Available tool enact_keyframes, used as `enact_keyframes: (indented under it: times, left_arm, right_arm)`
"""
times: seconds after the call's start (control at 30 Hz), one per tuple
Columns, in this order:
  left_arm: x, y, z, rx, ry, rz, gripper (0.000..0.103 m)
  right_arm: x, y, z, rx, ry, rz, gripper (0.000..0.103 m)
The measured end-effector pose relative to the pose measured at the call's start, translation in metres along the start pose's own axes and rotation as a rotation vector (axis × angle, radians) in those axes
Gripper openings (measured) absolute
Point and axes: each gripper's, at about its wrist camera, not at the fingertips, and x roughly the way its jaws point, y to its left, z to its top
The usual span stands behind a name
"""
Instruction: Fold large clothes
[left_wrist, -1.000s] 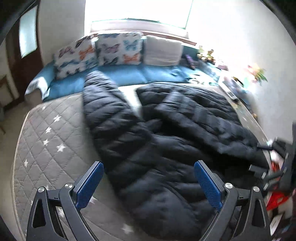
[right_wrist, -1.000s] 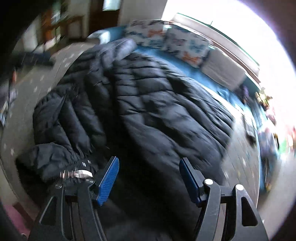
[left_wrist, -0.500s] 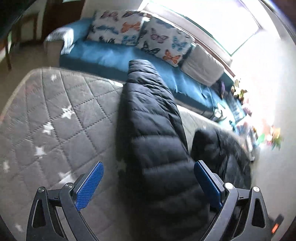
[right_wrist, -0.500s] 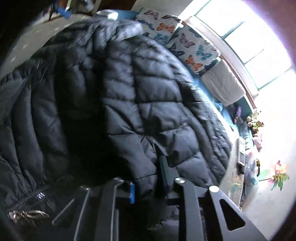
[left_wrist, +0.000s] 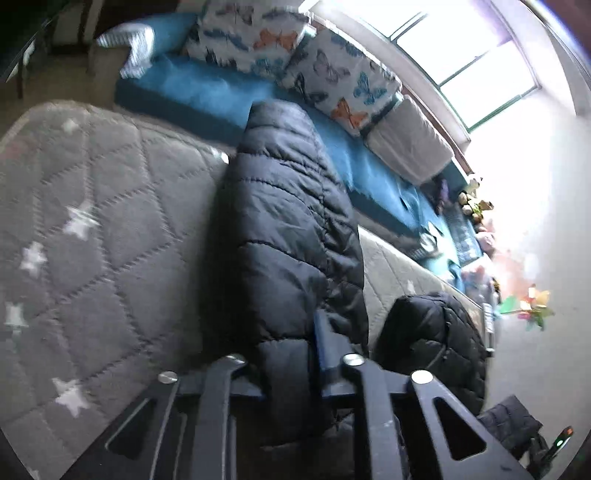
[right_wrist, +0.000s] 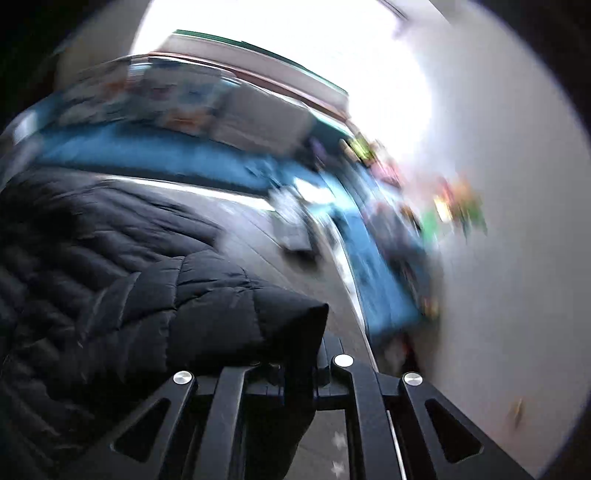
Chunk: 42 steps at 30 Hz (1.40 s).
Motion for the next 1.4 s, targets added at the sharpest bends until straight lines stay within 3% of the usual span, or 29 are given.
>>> enact_keyframes:
  times: [0.17,0.27,0.33,0.37,0.43,0.53,0.63,0.67,0.77,0.8,0.9,1.0,1.03,1.1,1.17,1.23,1.27,1.3,1.33,1.4]
  left_arm:
    - [-0.059,-0.003,-0.028,0.030,-0.168,0.127,0.011]
    - [-0.101,-0.003,-0.059,0.072,-0.234,0.203,0.011]
    - [-0.114,0.002,-0.070,0.094,-0.213,0.244,0.012]
    - [-0.113,0.008,-0.071,0.091,-0.157,0.253,0.015]
    - [-0.112,0.024,-0.068,0.045,-0.071,0.229,0.018]
    - [-0.116,0.043,-0.061,-0.034,0.038,0.147,0.020]
    - [-0.125,0.043,-0.055,-0.043,0.081,0.121,0.020]
    - [-0.129,0.043,-0.049,-0.031,0.088,0.124,0.020]
    - [-0.149,0.040,-0.041,-0.013,0.074,0.131,0.020]
    - [-0.155,0.039,-0.037,-0.013,0.069,0.126,0.020]
    - [-0.164,0.038,-0.022,-0.009,0.046,0.148,0.020]
    - [-0.189,0.040,-0.015,0.031,-0.023,0.264,0.020]
    - [-0.199,0.045,-0.015,0.035,-0.045,0.281,0.020]
    - [-0.211,0.048,-0.010,0.030,-0.055,0.258,0.020]
    - [-0.220,0.040,-0.011,0.031,-0.051,0.196,0.020]
    - [-0.217,0.020,-0.013,0.051,-0.026,0.092,0.025]
    - [-0.211,0.007,-0.014,0.063,-0.012,0.041,0.031]
    - [-0.204,-0.008,-0.017,0.079,0.004,-0.011,0.050]
    - [-0.198,-0.020,-0.018,0.088,0.013,-0.041,0.070]
    - [-0.177,-0.052,-0.025,0.108,0.017,-0.118,0.078]
  right_arm:
    - [0.073,-0.064,-0.048,0.274,0.258,0.015,0.010]
    - [0.094,-0.072,-0.071,0.313,0.366,0.031,0.016]
    - [0.092,-0.070,-0.074,0.266,0.383,0.025,0.017]
    - [0.088,-0.069,-0.074,0.255,0.386,0.021,0.019]
    - [0.076,-0.076,-0.068,0.296,0.370,0.023,0.021]
    - [0.045,-0.089,-0.054,0.374,0.285,0.095,0.028]
    - [0.010,-0.082,-0.036,0.298,0.185,0.125,0.046]
    - [-0.002,-0.073,-0.032,0.257,0.152,0.133,0.053]
    - [-0.014,-0.044,-0.025,0.162,0.095,0.236,0.054]
    - [-0.011,-0.026,-0.024,0.122,0.106,0.325,0.054]
    - [0.016,0.017,-0.029,0.028,0.193,0.481,0.054]
    - [0.061,0.053,-0.032,-0.042,0.293,0.492,0.054]
    - [0.082,0.058,-0.030,-0.055,0.322,0.447,0.054]
    - [0.103,0.050,-0.025,-0.041,0.325,0.337,0.054]
    - [0.121,0.018,-0.011,0.076,0.291,0.220,0.054]
    - [0.123,-0.009,0.005,0.165,0.251,0.170,0.054]
    - [0.121,-0.016,0.012,0.182,0.233,0.158,0.054]
    - [0.119,-0.019,0.019,0.184,0.220,0.162,0.055]
    - [0.117,-0.018,0.026,0.169,0.210,0.221,0.055]
    - [0.114,-0.010,0.030,0.168,0.214,0.339,0.060]
